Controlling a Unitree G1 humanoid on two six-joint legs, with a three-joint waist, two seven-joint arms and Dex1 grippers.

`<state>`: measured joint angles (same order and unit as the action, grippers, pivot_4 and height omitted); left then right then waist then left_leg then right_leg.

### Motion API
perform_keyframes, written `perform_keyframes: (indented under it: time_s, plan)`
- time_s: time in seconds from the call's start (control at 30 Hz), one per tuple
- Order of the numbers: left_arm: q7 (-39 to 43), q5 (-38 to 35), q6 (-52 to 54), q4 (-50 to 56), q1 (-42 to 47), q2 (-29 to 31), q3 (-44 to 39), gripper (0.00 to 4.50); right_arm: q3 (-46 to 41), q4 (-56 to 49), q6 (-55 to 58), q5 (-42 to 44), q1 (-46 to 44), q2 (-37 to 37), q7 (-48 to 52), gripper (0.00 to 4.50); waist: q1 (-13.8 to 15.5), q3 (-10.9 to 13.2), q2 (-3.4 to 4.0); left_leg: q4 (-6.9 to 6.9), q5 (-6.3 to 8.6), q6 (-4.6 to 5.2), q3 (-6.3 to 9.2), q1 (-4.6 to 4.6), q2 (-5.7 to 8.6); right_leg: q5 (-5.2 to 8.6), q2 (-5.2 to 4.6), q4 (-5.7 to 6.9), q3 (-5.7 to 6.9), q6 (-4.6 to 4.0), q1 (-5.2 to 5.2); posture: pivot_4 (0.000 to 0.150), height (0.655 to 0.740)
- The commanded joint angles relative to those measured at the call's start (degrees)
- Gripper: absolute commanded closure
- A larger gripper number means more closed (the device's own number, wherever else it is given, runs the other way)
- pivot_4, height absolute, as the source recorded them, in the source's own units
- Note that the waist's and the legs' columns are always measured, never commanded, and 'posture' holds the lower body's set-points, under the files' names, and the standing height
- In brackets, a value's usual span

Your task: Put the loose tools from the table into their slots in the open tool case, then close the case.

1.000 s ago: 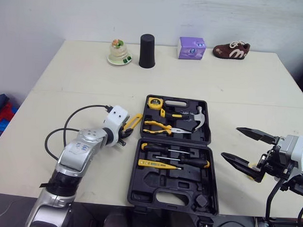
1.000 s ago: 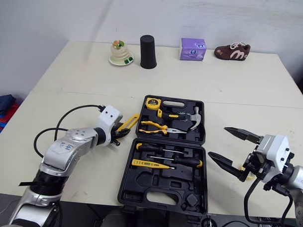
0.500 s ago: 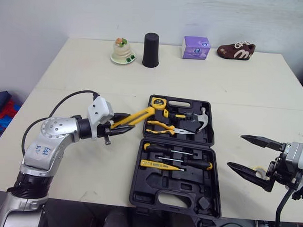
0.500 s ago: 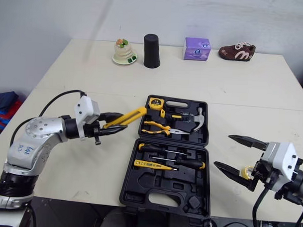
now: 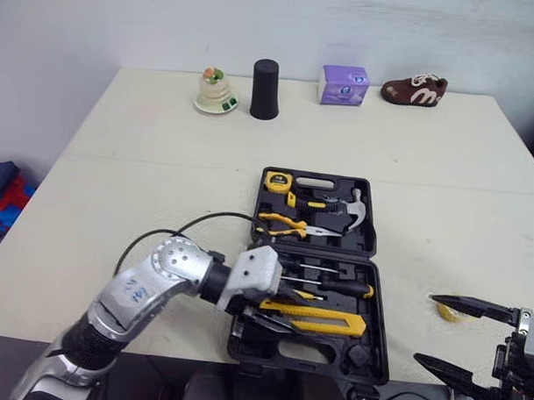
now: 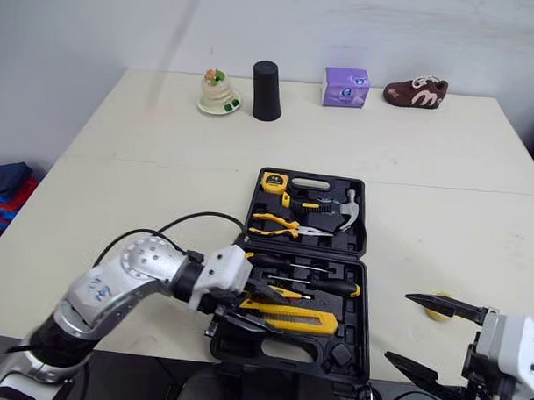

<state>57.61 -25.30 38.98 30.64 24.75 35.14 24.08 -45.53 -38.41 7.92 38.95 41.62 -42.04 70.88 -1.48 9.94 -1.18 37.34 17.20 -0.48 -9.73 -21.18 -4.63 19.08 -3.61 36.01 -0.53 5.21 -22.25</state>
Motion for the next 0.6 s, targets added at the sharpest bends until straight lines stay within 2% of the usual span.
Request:
perform_keyframes:
  time_s: [0.03, 0.23, 0.37, 0.47, 0.6]
  plan:
    - [-2.36, 2.14, 1.37, 0.72, 0.04, -0.09, 1.19, 3.22, -2.88, -2.37, 0.88, 2.44, 0.52, 0.05, -0.64, 0.0, -0.24, -0.01, 0.0, -0.02, 0.02, 0.05, 0.03, 0.02, -0.02, -0.02, -0.02, -0.02, 0.0, -0.12, 0.0, 0.15, 0.74]
    - [-5.09, 5.93, 1.53, 0.9, -0.52, -0.94, 4.27, 3.22, -5.14, -2.6, 2.37, 3.8, 0.36, -0.67, -1.07, 0.0, -0.01, -0.01, 0.01, -0.07, 0.07, 0.15, 0.32, -0.04, -0.04, -0.02, -0.02, -0.01, 0.07, -0.19, -0.02, 0.15, 0.74]
    - [-5.39, 4.47, 5.54, 2.54, -1.39, -0.66, 4.47, 3.22, -4.84, -2.65, 2.86, 3.75, -0.67, -1.04, -1.78, 0.0, 0.0, -0.01, 0.0, -0.09, 0.07, 0.15, 0.35, -0.05, -0.04, -0.02, -0.02, -0.02, 0.09, -0.21, -0.01, 0.15, 0.74]
    - [-4.98, 9.48, 0.82, 1.16, -0.95, 1.09, 6.46, 3.22, -4.25, -2.87, 3.27, 3.67, -1.49, -1.23, -2.2, 0.0, 0.01, -0.01, 0.01, -0.06, 0.07, 0.17, 0.36, -0.04, -0.06, -0.02, -0.04, -0.01, 0.09, -0.2, 0.0, 0.15, 0.74]
    - [-4.63, 9.04, 1.55, 0.87, -1.7, 1.3, 6.32, 3.22, -3.68, -2.96, 3.84, 3.31, -2.43, -1.36, -2.45, 0.0, -0.03, -0.02, 0.02, -0.08, 0.07, 0.17, 0.38, -0.02, -0.04, -0.01, -0.05, -0.02, 0.08, -0.21, 0.02, 0.15, 0.74]
